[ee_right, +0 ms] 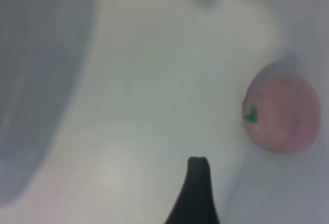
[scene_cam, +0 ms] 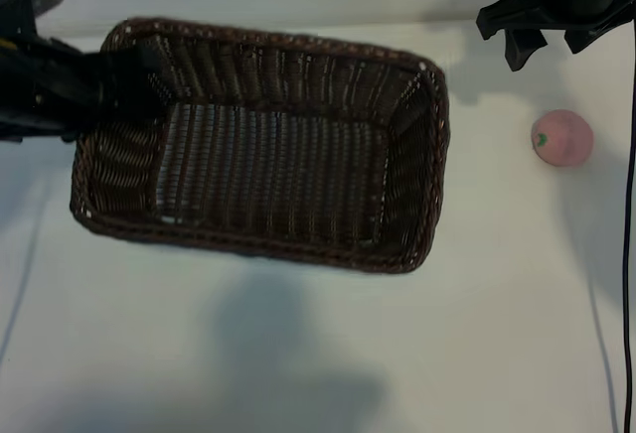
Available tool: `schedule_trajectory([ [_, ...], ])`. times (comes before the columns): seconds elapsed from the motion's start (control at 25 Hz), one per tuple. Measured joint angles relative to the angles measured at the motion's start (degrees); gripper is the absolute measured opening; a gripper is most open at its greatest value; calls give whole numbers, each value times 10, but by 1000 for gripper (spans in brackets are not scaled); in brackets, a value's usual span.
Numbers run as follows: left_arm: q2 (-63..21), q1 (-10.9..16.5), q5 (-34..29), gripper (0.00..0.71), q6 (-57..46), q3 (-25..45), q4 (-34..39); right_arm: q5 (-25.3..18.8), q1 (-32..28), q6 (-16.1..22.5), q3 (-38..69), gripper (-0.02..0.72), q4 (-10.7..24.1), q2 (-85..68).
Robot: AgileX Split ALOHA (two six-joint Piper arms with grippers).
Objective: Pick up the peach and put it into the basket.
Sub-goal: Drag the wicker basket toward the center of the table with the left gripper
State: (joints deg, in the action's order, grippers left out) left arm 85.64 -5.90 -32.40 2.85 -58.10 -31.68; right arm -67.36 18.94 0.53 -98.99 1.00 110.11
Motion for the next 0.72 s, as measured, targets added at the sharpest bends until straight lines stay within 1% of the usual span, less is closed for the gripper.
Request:
schedule_trajectory([
  [0.16,44,0,-1,289,0,-42,-6,-2,0,0,0,599,-1,0],
  [0.4,129,0,8,289,1,-92,-53,-4,0,0,0,599,0,0],
  [0.56,183,-7,13,289,1,-125,-61,-4,0,0,0,599,0,0],
  [0.72,224,-16,14,289,1,-144,-68,-4,0,-1,0,599,0,0],
])
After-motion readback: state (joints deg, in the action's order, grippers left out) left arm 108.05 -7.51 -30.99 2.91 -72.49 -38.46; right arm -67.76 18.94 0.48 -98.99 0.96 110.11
